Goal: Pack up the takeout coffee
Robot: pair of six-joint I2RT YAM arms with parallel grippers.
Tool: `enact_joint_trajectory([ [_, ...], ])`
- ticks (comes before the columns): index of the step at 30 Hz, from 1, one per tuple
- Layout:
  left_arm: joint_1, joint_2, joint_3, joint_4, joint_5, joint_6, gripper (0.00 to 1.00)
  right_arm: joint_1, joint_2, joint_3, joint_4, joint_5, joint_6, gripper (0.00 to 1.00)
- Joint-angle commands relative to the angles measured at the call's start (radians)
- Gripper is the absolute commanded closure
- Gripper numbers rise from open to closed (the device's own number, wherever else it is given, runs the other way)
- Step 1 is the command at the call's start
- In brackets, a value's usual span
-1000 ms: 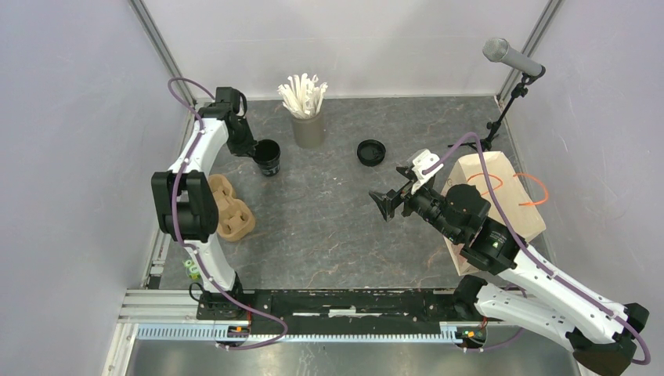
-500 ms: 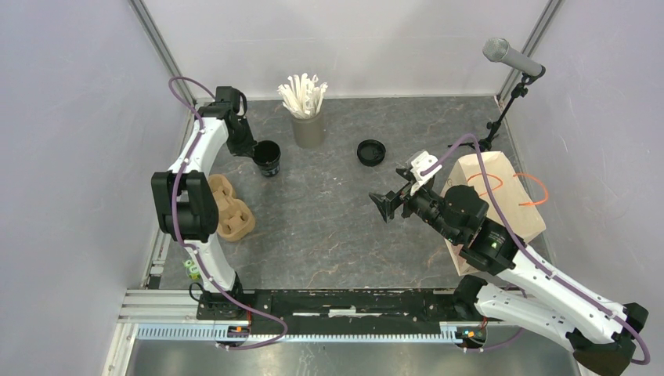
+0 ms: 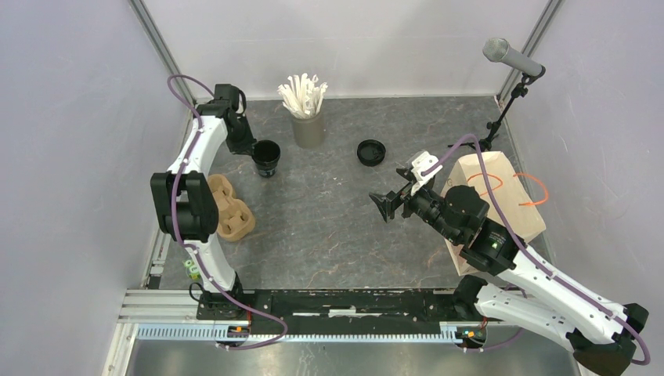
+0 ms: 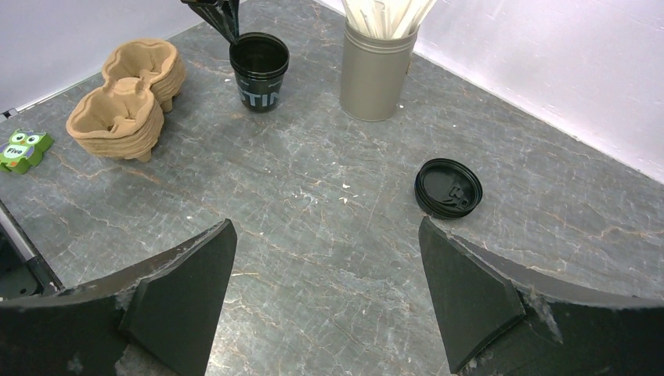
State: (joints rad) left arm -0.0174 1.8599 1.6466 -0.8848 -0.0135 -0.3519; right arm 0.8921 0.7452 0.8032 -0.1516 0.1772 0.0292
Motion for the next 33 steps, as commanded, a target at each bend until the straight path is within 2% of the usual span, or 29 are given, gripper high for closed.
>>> enact_joint_trajectory([
  [1, 0.002, -0.013, 0.044, 0.004, 0.058, -0.002, 0.98, 0.003, -0.004, -0.007, 0.033, 0.004, 0.009, 0.06],
  [10, 0.016, -0.017, 0.045, 0.012, 0.127, -0.016, 0.98, 0.002, -0.004, -0.005, 0.034, 0.003, 0.012, 0.06],
  [17, 0.072, -0.028, 0.038, 0.019, 0.176, -0.016, 0.98, 0.002, 0.004, -0.001, 0.035, -0.005, 0.020, 0.06],
  [33, 0.085, -0.074, 0.057, 0.020, 0.228, -0.030, 0.98, 0.003, 0.022, -0.005, 0.039, -0.007, 0.018, 0.05],
])
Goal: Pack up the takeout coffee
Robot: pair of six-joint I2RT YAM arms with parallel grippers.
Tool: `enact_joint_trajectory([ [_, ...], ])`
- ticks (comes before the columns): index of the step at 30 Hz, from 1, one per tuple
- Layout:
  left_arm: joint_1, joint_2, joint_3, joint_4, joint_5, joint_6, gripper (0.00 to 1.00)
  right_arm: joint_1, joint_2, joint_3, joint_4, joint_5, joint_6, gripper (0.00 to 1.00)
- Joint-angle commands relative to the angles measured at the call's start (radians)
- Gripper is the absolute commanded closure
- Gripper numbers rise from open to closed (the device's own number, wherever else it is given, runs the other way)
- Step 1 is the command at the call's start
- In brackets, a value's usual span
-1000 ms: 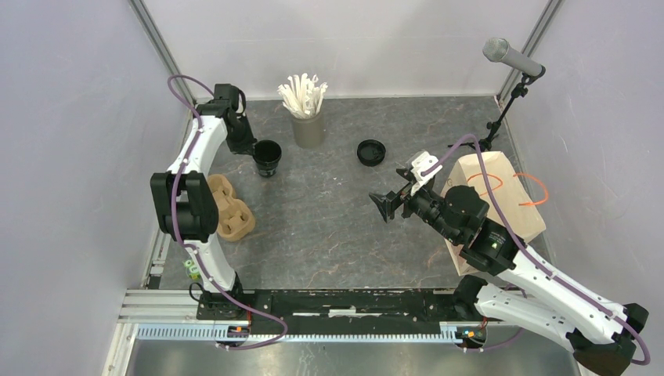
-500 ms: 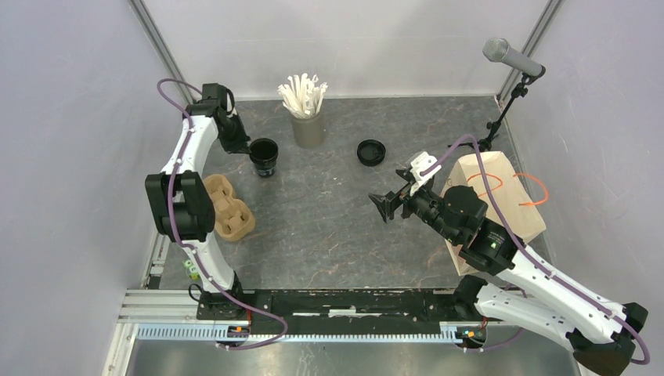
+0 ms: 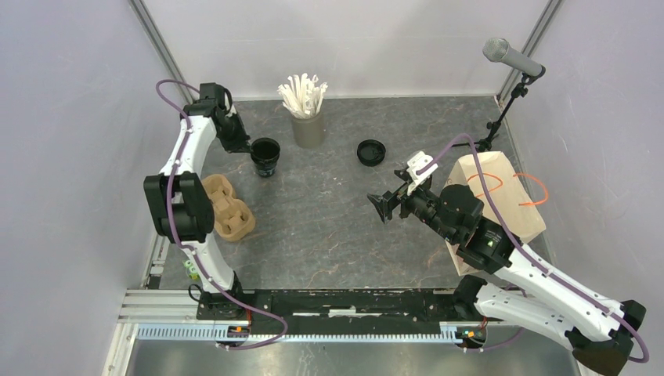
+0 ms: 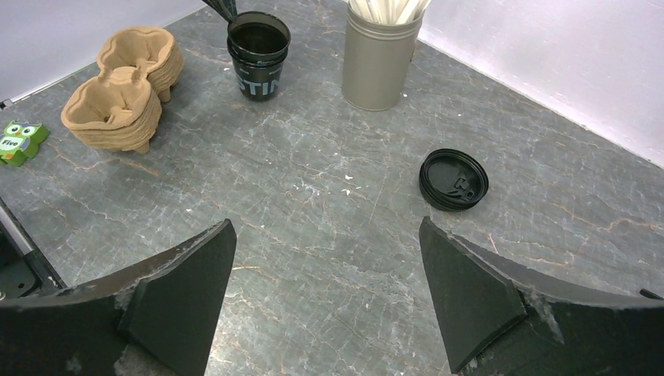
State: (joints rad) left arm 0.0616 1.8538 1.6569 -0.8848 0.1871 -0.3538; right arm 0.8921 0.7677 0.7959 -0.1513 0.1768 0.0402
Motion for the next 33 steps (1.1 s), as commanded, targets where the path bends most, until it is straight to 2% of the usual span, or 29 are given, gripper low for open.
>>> enact_joint_trajectory([
  [1, 0.006, -0.071, 0.048, 0.018, 0.028, -0.028, 0.98, 0.002, -0.001, 0.001, 0.038, -0.006, 0.007, 0.05],
  [33, 0.006, -0.212, 0.072, 0.021, 0.042, -0.042, 0.98, 0.003, -0.004, -0.004, 0.022, -0.002, 0.017, 0.04],
])
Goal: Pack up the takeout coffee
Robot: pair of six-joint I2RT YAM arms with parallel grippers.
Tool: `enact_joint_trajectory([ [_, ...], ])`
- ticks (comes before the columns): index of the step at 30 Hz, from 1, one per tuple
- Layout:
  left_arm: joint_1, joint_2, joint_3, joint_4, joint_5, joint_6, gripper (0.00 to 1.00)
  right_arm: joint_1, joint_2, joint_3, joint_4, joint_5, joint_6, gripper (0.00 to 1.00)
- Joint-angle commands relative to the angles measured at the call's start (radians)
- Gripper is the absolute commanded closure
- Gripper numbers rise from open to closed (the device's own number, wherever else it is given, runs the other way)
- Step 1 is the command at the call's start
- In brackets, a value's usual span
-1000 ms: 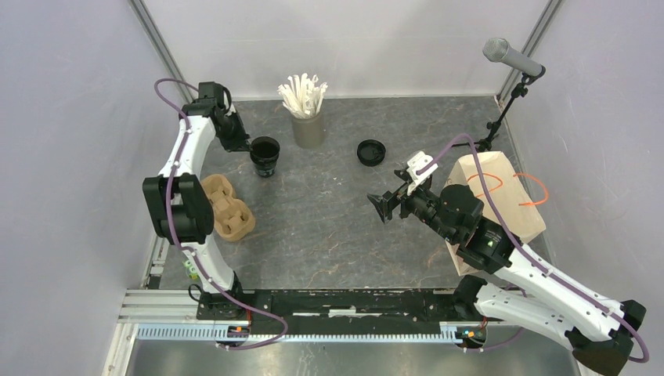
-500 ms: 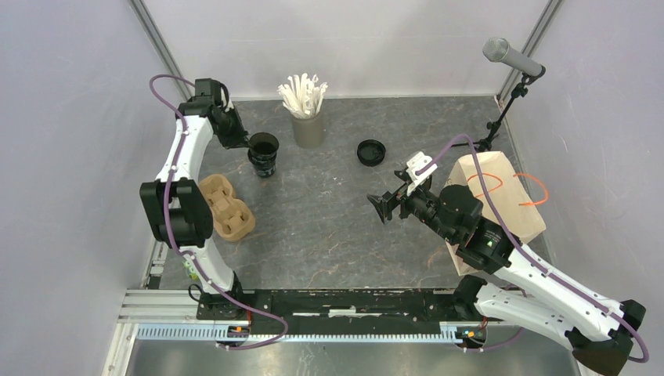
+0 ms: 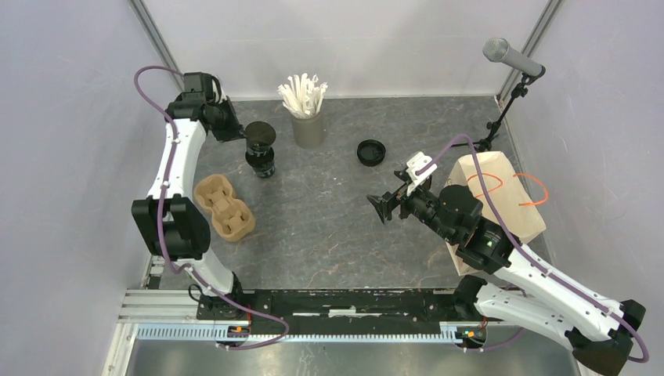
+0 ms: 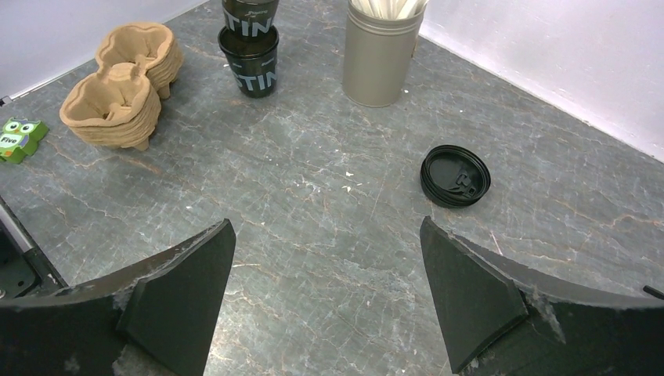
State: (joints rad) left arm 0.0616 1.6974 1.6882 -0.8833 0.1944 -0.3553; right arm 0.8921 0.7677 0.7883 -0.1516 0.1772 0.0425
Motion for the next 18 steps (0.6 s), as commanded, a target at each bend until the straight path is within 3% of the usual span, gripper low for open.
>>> enact_joint_trajectory([
  [1, 0.006, -0.063, 0.041, 0.020, 0.040, -0.042, 0.98, 0.003, -0.004, 0.003, 0.022, -0.002, 0.016, 0.05],
  [13, -0.008, -0.211, -0.041, 0.019, 0.170, -0.060, 0.97, 0.002, -0.008, 0.011, 0.014, -0.011, 0.020, 0.05],
  [18, -0.114, -0.301, -0.148, 0.023, 0.185, -0.045, 0.97, 0.002, -0.014, 0.010, -0.001, -0.014, 0.018, 0.05],
])
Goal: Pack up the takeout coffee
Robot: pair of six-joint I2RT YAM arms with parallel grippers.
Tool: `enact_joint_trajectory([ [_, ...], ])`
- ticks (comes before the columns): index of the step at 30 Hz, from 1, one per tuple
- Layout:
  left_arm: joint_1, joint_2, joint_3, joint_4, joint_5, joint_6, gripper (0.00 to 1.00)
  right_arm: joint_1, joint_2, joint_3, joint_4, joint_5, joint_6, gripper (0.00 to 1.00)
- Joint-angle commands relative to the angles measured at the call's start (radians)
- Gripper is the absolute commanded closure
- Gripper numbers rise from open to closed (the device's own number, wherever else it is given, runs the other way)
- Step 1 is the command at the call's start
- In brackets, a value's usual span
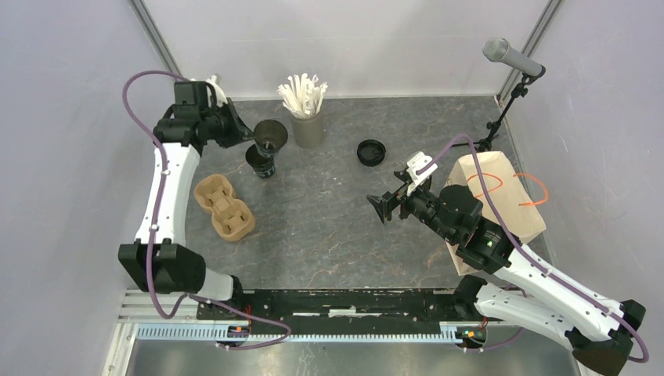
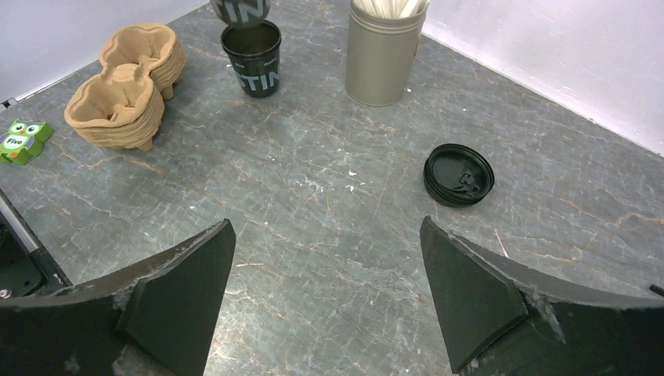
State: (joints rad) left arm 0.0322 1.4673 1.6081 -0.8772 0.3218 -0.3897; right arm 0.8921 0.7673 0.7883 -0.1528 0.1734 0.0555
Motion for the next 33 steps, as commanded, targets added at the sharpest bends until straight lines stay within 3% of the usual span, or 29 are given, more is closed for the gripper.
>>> enact_joint_trajectory([
  [1, -0.123, -0.086, -0.090, 0.018, 0.043, -0.013, 0.97, 0.002, -0.016, 0.009, -0.004, -0.006, 0.005, 0.05],
  [8, -0.442, -0.169, -0.312, 0.156, -0.030, -0.115, 0.97, 0.002, -0.054, 0.003, -0.047, 0.018, -0.003, 0.04],
  [16, -0.681, -0.192, -0.574, 0.431, -0.041, -0.287, 0.97, 0.003, -0.102, -0.005, -0.078, 0.040, 0.003, 0.04],
  [22, -0.746, -0.117, -0.670, 0.591, -0.003, -0.320, 0.97, 0.002, -0.102, -0.015, -0.082, 0.042, 0.017, 0.04],
  [33, -0.758, -0.027, -0.680, 0.659, -0.059, -0.287, 0.98, 0.002, -0.085, -0.019, -0.077, 0.039, 0.037, 0.05],
])
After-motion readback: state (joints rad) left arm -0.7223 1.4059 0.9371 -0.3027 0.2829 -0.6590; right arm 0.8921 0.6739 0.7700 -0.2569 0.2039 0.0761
